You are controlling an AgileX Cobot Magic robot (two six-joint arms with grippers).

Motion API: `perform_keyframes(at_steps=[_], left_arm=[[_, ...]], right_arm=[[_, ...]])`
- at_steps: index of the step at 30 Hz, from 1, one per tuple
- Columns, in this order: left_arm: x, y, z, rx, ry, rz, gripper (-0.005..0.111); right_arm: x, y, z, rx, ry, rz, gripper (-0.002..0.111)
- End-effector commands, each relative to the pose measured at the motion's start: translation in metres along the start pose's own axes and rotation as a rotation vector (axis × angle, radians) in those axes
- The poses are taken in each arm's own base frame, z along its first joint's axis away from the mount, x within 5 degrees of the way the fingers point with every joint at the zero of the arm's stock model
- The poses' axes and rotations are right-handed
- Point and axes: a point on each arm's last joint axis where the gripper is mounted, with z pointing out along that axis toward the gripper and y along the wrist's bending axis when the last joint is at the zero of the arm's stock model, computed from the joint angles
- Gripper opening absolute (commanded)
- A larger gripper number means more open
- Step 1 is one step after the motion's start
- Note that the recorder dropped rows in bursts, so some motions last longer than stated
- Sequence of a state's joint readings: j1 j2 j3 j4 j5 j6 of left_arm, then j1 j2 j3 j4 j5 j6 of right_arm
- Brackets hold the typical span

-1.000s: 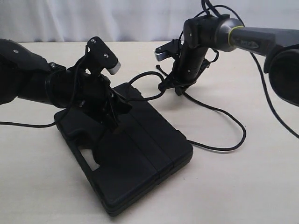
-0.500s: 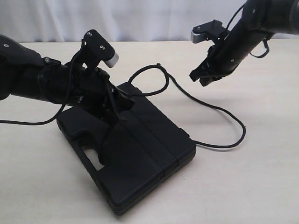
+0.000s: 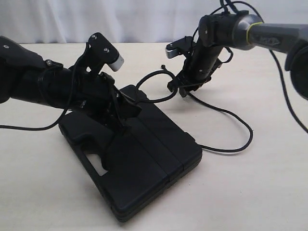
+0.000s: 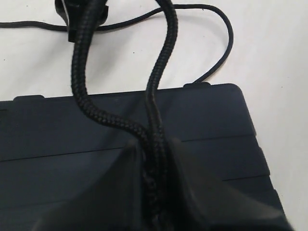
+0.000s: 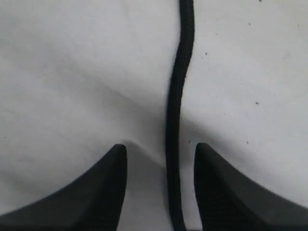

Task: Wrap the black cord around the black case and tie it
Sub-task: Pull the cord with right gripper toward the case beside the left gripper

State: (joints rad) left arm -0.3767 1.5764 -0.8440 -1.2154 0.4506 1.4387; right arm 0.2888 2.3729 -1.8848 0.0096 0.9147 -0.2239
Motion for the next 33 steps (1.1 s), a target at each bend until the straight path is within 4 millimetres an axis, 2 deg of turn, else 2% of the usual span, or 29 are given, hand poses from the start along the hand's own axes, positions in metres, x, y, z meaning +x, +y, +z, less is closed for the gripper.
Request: perform_keyframes(at_steps=[1, 3, 4, 7, 12, 15, 19, 22, 26, 29, 33], left_arm=[[-0.007, -0.003, -0.003, 0.006, -0.030, -0.017, 0.000], [-0.007, -0.003, -0.003, 0.006, -0.030, -0.017, 0.000], [-0.007, -0.003, -0.003, 0.009, -0.029, -0.017, 0.000], [-0.007, -0.003, -0.003, 0.004, -0.030, -0.017, 0.000], [-0.007, 0.001, -0.003, -0.037, -0.036, -0.044, 0.000], [-0.007, 0.000, -0.003, -0.031, -0.036, -0.049, 0.000], [-0.007, -0.002, -0.003, -0.001, -0.034, -0.157, 0.000], [-0.007, -0.005, -0.003, 0.035, -0.026, -0.168, 0.000], [-0.007, -0.006, -0.003, 0.045, -0.025, -0.179, 0.000], [-0.004, 0.002, -0.008, 0.063, -0.026, -0.249, 0.000], [0.003, 0.021, -0.021, 0.125, -0.033, -0.331, 0.000]], right_arm=[[-0.004, -0.004, 0.012, 0.010, 0.026, 0.008, 0.031], [-0.003, -0.004, 0.014, 0.007, 0.038, -0.008, 0.008], [-0.002, -0.004, 0.014, 0.004, 0.048, -0.008, 0.005], [0.001, -0.009, 0.007, 0.002, 0.069, -0.002, 0.004], [0.009, -0.022, -0.033, -0.072, 0.004, 0.006, 0.004], [0.031, -0.019, -0.051, -0.161, -0.090, -0.082, 0.004], [0.070, 0.000, -0.064, -0.189, -0.256, -0.249, 0.004], [0.102, 0.011, -0.060, -0.138, -0.368, -0.312, 0.004], [0.129, 0.025, -0.059, -0.164, -0.413, -0.418, 0.004], [0.139, 0.033, -0.054, -0.214, -0.421, -0.452, 0.004], [0.139, 0.040, -0.058, -0.277, -0.474, -0.479, 0.004]])
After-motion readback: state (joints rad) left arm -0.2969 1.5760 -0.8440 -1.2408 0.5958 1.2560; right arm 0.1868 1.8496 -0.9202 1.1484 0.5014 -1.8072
